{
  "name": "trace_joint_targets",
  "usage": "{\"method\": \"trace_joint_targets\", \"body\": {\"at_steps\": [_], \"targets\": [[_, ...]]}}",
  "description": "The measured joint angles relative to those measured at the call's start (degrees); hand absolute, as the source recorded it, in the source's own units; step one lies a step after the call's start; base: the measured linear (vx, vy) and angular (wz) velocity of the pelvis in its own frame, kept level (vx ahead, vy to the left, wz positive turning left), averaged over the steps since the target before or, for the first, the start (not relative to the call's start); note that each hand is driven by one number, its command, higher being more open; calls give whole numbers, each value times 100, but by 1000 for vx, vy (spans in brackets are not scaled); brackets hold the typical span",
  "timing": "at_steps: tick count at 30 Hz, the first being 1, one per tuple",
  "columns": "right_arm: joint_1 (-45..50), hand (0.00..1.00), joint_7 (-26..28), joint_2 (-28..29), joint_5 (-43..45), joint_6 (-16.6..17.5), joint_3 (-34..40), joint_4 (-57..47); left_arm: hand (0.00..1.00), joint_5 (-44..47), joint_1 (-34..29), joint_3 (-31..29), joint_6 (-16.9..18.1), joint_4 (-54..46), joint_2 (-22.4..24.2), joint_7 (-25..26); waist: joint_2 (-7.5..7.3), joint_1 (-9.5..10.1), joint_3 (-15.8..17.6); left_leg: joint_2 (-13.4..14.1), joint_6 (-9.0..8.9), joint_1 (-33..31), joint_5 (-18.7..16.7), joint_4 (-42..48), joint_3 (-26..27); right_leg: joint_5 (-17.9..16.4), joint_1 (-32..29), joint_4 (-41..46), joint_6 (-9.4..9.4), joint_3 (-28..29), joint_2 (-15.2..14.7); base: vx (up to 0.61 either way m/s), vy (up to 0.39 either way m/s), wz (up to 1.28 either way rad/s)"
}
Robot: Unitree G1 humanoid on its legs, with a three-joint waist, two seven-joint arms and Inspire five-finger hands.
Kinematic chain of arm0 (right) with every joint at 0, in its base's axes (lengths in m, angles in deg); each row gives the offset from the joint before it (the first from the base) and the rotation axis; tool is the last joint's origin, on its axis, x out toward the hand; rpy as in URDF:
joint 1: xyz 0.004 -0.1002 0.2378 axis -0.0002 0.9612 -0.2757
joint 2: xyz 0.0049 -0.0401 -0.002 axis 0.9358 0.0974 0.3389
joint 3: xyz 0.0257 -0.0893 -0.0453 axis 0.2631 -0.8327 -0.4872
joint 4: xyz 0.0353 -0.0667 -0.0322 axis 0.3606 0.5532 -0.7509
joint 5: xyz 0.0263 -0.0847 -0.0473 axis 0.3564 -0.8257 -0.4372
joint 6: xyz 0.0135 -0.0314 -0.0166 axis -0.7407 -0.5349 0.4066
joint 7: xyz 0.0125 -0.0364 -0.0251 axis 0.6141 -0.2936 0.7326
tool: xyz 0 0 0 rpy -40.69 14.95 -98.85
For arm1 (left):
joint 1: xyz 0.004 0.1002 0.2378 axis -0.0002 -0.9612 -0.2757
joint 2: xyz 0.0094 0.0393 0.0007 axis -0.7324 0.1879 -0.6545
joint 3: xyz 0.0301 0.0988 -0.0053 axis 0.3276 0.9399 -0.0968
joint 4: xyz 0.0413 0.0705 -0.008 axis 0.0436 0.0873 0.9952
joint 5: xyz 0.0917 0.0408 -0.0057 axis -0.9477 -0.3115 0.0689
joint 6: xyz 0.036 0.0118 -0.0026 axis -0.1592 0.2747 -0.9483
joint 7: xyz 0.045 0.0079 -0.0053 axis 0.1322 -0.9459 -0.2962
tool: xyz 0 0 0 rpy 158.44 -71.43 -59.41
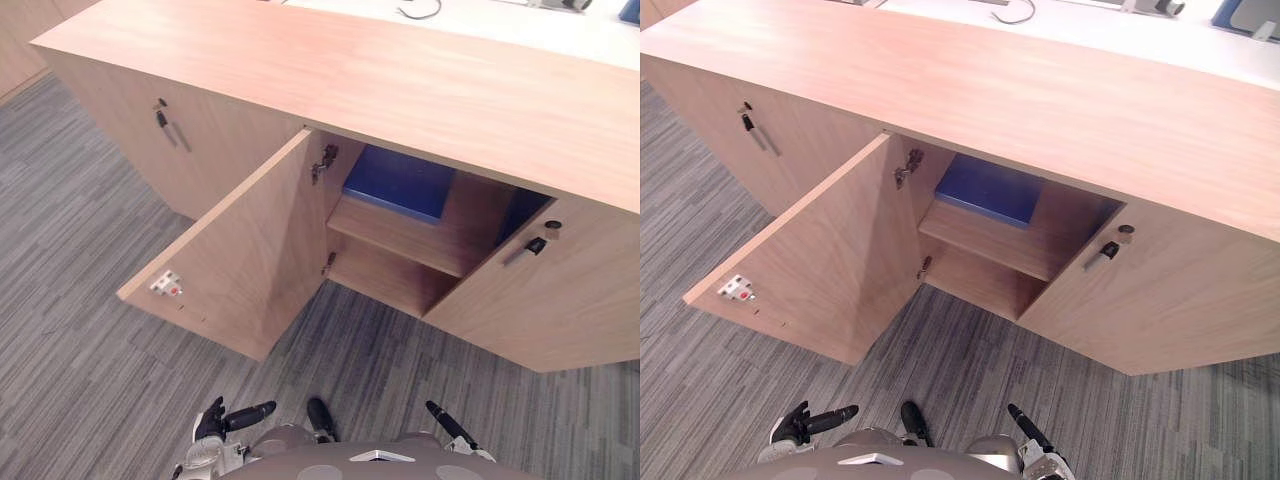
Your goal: Walk over to the cabinet, pick up the folder, carry it to the office cabinet, place the folder inside the office cabinet, then close the office cabinet door
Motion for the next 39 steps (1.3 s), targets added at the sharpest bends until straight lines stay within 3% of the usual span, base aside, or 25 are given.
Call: {"method": "trace_joint_targets", "body": {"at_steps": [3, 19, 20, 21, 23, 25, 28, 29, 34, 39], "targets": [[12, 100, -22, -11, 0, -5, -224, 0, 100, 5, -96, -47, -32, 56, -8, 9, -21, 12, 18, -75, -10, -5, -10, -4, -115, -138, 46, 28, -40, -50, -66, 7, -50, 23], [202, 100, 64, -51, 19, -12, -786, -3, 100, 270, -285, -119, -48, 151, -53, -194, -116, 80, -188, -150, 58, -92, 53, -5, -385, -100, 47, 182, -50, -23, -78, 63, -58, 10], [292, 100, 146, -66, 37, -7, -820, -73, 100, 286, -280, 70, -39, 131, -82, -201, -92, -17, -210, -170, 127, -59, 81, -4, -686, -115, -134, 681, -254, 953, -141, 92, -76, 120], [471, 100, 192, -97, 33, 1, -1016, -149, 100, 280, -257, 343, -18, 35, -173, -220, -113, -35, -247, -177, 161, -47, 129, -1, -1055, -385, -422, 906, -394, 2606, 75, 91, -70, 140], [602, 100, 255, -70, 36, 11, -1138, -151, 100, 282, -188, 378, 1, 18, -208, -235, -185, 7, -295, -202, 163, -84, 212, 5, -1360, -606, -612, 956, -243, 4015, 422, 60, -67, 101], [613, 100, 264, -8, 56, 10, -1130, -122, 100, 305, -194, 355, -2, 8, -240, -230, -218, -4, -316, -213, 77, -160, 302, 4, -1686, -723, -792, 918, -93, 4960, 683, 50, -86, 95], [641, 100, 263, 81, 102, 24, -1132, -42, 100, 348, -213, 223, 1, -10, -297, -225, -402, -18, -376, -295, -122, -360, 445, -3, -2128, -723, -895, 343, -16, 5058, 666, 9, -135, 92], [626, 100, 266, 104, 109, 16, -1152, 33, 100, 350, -217, 119, -6, 6, -314, -198, -554, -1, -443, -338, -125, -419, 483, -5, -2279, -693, -846, -64, 138, 5004, 655, -12, -205, 81], [637, 100, 248, 38, 157, 109, -1105, 49, 100, 694, -399, -170, -27, 127, -135, -195, -414, 3, -489, -27, -260, -467, 648, -5, -2396, -559, -615, -472, 62, 4584, 935, 9, -174, 30], [569, 100, 231, 52, 223, 127, -1211, 120, 100, 718, -412, -181, -20, 175, -187, -213, -501, 18, -444, 96, -325, -349, 733, -6, -2598, -412, -195, -803, -6, 4425, 1145, 65, -95, 18]]}}
